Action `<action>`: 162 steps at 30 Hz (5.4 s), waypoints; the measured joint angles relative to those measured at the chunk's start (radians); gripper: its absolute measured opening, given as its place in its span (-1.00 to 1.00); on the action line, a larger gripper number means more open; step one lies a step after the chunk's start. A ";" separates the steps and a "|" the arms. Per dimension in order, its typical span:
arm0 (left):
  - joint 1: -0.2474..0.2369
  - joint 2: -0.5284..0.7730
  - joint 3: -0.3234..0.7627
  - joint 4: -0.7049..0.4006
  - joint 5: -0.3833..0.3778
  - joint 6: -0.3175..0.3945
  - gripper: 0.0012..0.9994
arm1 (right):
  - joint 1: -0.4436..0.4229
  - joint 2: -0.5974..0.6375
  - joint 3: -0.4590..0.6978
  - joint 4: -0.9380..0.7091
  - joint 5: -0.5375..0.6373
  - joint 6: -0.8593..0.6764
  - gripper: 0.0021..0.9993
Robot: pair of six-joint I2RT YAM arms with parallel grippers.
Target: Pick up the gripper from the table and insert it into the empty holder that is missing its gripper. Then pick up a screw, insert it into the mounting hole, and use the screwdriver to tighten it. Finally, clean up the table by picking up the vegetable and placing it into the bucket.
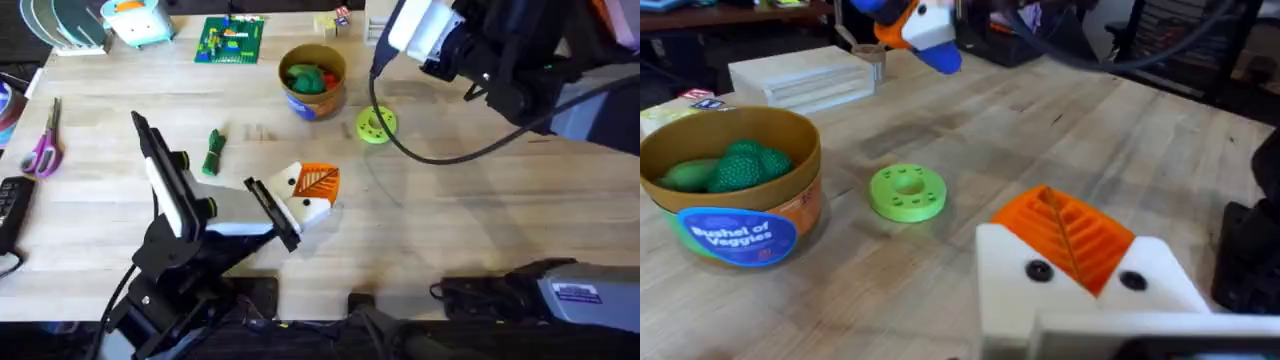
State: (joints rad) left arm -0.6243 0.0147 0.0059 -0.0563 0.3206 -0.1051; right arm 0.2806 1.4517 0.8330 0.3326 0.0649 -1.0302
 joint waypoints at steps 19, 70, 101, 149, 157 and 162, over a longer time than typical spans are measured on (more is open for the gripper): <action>0.000 0.000 0.000 0.000 0.000 0.000 -0.98 | 0.009 0.190 0.000 -0.354 0.109 -0.315 -0.87; 0.000 0.128 0.464 -0.525 -0.399 0.001 0.98 | 0.062 -0.291 0.015 -0.471 0.125 0.919 0.98; 0.578 1.231 1.093 -1.057 -0.598 -0.151 0.98 | 0.096 -0.291 0.015 -0.500 0.121 0.923 0.98; 0.587 1.610 1.441 -1.018 -0.282 0.049 -0.96 | 0.096 -0.291 0.015 -0.500 0.121 0.923 0.98; 0.374 1.610 1.453 -0.756 -0.211 0.050 -0.97 | 0.096 -0.291 0.015 -0.501 0.121 0.923 0.98; 0.338 1.615 1.453 -0.652 -0.201 0.064 -0.97 | 0.096 -0.291 0.015 -0.501 0.121 0.923 0.98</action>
State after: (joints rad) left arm -0.2867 1.6297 1.4593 -0.7086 0.1196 -0.0414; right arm 0.3767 1.1607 0.8478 -0.1680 0.1860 -0.1077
